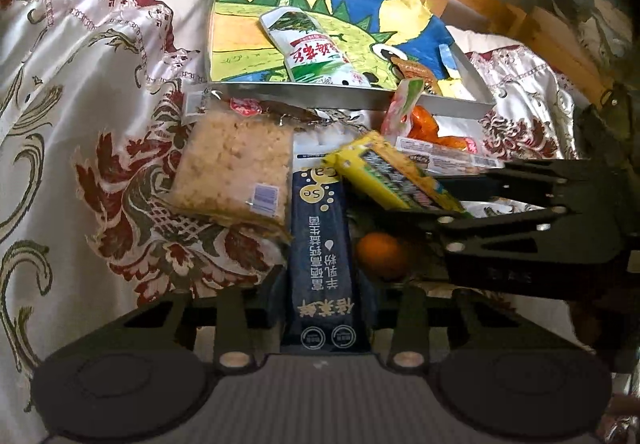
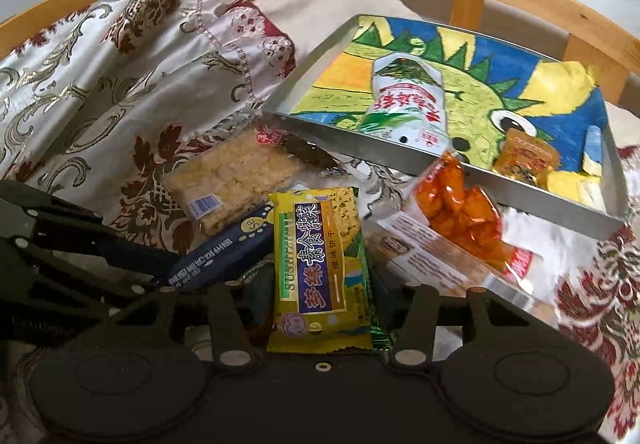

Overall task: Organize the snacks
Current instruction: 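Grasp the yellow-green snack bar with the right tool while the left tool grasps the dark blue stick pack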

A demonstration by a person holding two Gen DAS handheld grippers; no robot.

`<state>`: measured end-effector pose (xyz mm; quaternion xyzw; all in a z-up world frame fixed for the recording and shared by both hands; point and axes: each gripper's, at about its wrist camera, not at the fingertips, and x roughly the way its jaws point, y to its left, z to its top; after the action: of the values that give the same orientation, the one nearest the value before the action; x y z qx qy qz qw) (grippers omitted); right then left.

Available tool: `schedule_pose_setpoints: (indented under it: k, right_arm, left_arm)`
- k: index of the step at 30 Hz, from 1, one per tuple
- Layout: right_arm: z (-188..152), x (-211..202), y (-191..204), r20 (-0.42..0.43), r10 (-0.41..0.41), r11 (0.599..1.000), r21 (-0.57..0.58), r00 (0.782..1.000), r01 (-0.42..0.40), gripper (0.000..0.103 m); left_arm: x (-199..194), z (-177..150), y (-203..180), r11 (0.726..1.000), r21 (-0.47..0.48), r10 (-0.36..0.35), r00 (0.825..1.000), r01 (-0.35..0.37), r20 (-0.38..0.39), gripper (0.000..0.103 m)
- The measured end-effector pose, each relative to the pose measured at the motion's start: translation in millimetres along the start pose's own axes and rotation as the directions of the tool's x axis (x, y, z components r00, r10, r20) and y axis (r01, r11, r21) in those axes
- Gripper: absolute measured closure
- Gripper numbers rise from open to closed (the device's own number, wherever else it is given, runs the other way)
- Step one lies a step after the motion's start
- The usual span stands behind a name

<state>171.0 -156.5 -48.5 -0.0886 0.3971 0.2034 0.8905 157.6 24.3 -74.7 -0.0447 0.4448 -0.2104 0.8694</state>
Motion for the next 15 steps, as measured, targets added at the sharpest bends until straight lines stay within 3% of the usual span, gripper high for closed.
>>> schedule_pose_setpoints:
  k: [6,15]
  right_arm:
    - [-11,-9,-3,0.009,-0.009,1.000,0.006,1.000,0.009,0.051]
    - [-29,-27,-5,0.023,-0.006,0.999,0.037,1.000,0.005,0.051]
  left_arm:
    - [5,0,2,1.000,-0.004,0.010,1.000,-0.010,0.002,0.056]
    - [-3,0,-8,0.998,-0.037,0.044,0.998,-0.046,-0.038,0.065]
